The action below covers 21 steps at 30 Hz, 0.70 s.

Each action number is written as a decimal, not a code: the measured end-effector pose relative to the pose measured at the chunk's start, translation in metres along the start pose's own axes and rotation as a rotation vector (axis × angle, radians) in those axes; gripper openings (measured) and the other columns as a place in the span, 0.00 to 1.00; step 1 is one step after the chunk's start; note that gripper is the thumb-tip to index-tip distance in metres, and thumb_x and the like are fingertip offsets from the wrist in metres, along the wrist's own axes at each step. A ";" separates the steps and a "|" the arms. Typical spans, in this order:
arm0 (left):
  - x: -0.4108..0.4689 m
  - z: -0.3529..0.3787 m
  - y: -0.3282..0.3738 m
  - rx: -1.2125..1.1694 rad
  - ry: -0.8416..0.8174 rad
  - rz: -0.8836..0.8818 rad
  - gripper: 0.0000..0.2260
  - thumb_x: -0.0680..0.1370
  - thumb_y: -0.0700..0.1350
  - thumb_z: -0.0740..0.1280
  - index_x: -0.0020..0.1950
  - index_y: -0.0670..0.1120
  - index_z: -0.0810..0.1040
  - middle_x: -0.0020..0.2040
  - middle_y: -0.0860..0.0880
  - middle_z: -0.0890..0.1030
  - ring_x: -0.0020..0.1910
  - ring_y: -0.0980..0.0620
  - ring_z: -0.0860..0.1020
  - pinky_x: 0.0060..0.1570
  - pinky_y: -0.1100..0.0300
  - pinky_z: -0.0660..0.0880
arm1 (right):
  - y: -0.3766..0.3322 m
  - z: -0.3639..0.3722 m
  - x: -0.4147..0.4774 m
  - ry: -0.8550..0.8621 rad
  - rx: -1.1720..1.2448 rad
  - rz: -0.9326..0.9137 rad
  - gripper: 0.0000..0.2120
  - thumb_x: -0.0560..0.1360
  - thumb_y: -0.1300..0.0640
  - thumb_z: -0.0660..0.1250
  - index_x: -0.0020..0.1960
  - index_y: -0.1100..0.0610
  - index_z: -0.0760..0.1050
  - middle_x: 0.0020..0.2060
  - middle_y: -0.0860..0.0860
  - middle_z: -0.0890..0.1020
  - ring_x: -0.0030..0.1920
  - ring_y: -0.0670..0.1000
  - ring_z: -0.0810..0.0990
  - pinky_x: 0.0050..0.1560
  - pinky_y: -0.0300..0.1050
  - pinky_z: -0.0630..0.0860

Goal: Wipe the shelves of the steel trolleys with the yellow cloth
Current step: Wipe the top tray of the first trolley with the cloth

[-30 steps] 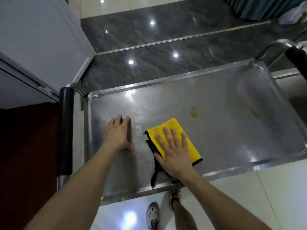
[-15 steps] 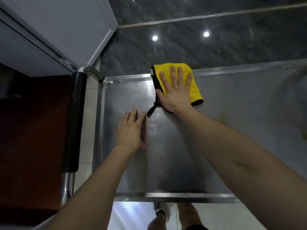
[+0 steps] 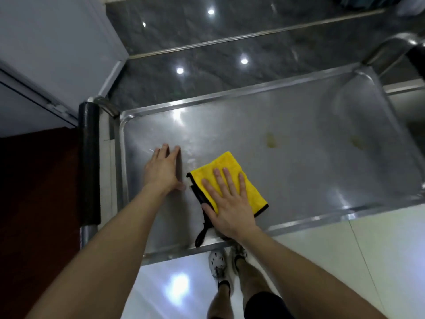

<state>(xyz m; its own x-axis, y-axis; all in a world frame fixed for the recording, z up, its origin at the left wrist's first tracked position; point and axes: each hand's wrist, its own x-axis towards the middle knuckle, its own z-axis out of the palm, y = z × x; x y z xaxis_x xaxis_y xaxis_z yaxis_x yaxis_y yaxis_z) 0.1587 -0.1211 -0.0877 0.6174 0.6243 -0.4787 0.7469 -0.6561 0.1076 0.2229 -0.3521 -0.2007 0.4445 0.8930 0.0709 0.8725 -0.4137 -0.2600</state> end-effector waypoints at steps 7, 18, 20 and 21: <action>-0.015 -0.012 0.015 0.181 0.025 -0.043 0.63 0.62 0.62 0.87 0.87 0.52 0.54 0.87 0.39 0.54 0.86 0.37 0.55 0.81 0.42 0.64 | 0.079 -0.036 -0.077 -0.030 -0.110 0.222 0.33 0.86 0.35 0.54 0.87 0.41 0.50 0.88 0.49 0.46 0.87 0.56 0.43 0.82 0.71 0.52; -0.015 -0.014 0.166 0.123 -0.057 0.040 0.64 0.62 0.55 0.89 0.86 0.53 0.52 0.82 0.43 0.58 0.82 0.39 0.60 0.74 0.36 0.70 | 0.124 -0.042 -0.086 0.027 -0.091 0.417 0.39 0.82 0.28 0.55 0.87 0.42 0.50 0.87 0.55 0.46 0.87 0.61 0.44 0.81 0.75 0.49; -0.006 -0.015 0.177 0.106 -0.088 -0.005 0.64 0.60 0.53 0.90 0.86 0.55 0.52 0.80 0.44 0.59 0.80 0.39 0.60 0.70 0.33 0.72 | 0.142 -0.043 -0.079 0.048 -0.078 0.394 0.39 0.82 0.27 0.55 0.87 0.42 0.51 0.88 0.54 0.46 0.87 0.61 0.45 0.81 0.75 0.50; -0.003 -0.014 0.178 0.102 -0.100 -0.012 0.64 0.60 0.53 0.90 0.86 0.55 0.53 0.81 0.44 0.58 0.81 0.38 0.59 0.70 0.32 0.73 | 0.155 -0.045 -0.071 0.053 -0.079 0.384 0.39 0.81 0.27 0.55 0.87 0.41 0.51 0.88 0.54 0.47 0.87 0.61 0.45 0.80 0.75 0.50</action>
<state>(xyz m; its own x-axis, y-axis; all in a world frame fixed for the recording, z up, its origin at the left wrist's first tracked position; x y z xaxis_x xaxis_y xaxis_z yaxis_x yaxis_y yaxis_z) 0.2932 -0.2331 -0.0549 0.5770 0.5906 -0.5641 0.7222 -0.6915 0.0147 0.3352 -0.4878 -0.2026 0.7493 0.6614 0.0333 0.6531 -0.7297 -0.2027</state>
